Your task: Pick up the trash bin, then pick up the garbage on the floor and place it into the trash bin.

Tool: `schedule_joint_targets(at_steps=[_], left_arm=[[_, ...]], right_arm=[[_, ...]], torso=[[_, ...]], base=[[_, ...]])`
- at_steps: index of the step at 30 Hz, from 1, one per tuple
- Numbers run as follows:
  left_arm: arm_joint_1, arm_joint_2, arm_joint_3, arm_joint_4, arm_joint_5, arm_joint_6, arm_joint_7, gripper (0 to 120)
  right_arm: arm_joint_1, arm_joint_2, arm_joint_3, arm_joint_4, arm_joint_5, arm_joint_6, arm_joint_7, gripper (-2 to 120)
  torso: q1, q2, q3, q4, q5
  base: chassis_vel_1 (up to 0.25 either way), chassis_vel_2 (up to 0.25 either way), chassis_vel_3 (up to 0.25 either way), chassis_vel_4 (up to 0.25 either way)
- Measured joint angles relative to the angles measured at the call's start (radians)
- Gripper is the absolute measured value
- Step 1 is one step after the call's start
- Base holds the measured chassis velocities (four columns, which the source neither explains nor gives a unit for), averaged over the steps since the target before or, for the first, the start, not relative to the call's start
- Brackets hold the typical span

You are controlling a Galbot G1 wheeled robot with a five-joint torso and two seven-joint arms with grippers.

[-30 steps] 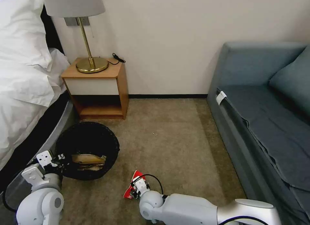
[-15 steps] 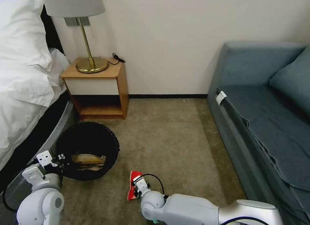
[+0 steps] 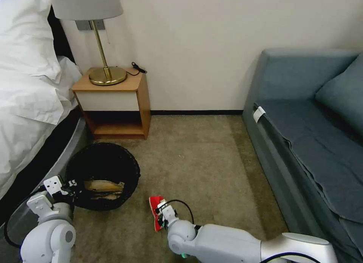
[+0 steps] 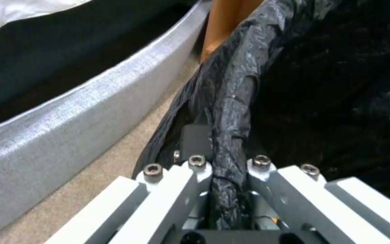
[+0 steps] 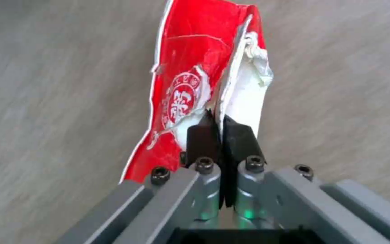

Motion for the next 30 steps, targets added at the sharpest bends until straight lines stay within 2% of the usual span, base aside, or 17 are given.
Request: schedule_joint_targets(at_steps=[1,4,5,9,11,15,19,24,30], left_arm=[[0.000,0.000,0.000,0.000,0.000,0.000,0.000,3],[-0.001,0.003,0.000,-0.001,-0.003,0.001,0.000,3],[-0.002,0.004,0.000,-0.001,-0.003,0.002,0.000,3],[-0.006,0.005,0.004,0.002,-0.004,0.003,0.000,3],[-0.006,0.005,0.006,0.003,-0.004,0.003,0.000,3],[-0.007,0.001,0.015,0.008,-0.001,0.004,0.000,3],[-0.005,-0.003,0.024,0.009,0.004,0.004,0.000,3],[-0.005,-0.006,0.028,0.010,0.008,0.004,0.000,3],[-0.008,-0.008,0.031,0.013,0.010,0.006,0.000,3]], right_arm=[[0.000,0.000,0.000,0.000,0.000,0.000,0.000,0],[0.027,-0.072,0.081,0.059,-0.020,-0.001,0.000,0],[0.040,-0.120,0.135,0.099,-0.033,-0.002,-0.005,0],[0.068,-0.176,0.244,0.193,-0.057,0.000,-0.014,0],[0.077,-0.178,0.270,0.221,-0.067,0.004,-0.015,0],[0.110,-0.147,0.324,0.319,-0.080,0.022,-0.017,0],[0.158,-0.072,0.315,0.442,-0.035,0.061,-0.010,0],[0.154,-0.030,0.235,0.488,-0.016,0.067,0.006,0],[0.137,-0.013,0.158,0.487,-0.016,0.080,0.014,0]], torso=[[0.000,0.000,0.000,0.0000,0.0000],[0.000,0.000,0.000,0.0000,0.0001],[0.000,0.000,0.000,-0.0003,-0.0001],[0.000,0.000,0.000,-0.0007,0.0000],[0.000,0.000,0.000,-0.0006,0.0000],[0.000,0.000,0.000,-0.0002,0.0000],[0.000,0.000,0.000,0.0002,-0.0003],[0.000,0.000,0.000,-0.0001,-0.0004],[0.000,0.000,0.000,-0.0001,-0.0004]], base=[[0.000,0.000,0.000,0.000],[0.000,0.000,0.000,0.000],[0.000,0.000,0.000,0.000],[0.000,0.000,0.000,0.000],[0.000,0.000,0.000,0.000],[0.000,0.000,0.000,0.000],[0.000,0.000,0.000,0.000],[0.000,0.000,0.000,0.000],[0.000,0.000,0.000,0.000]])
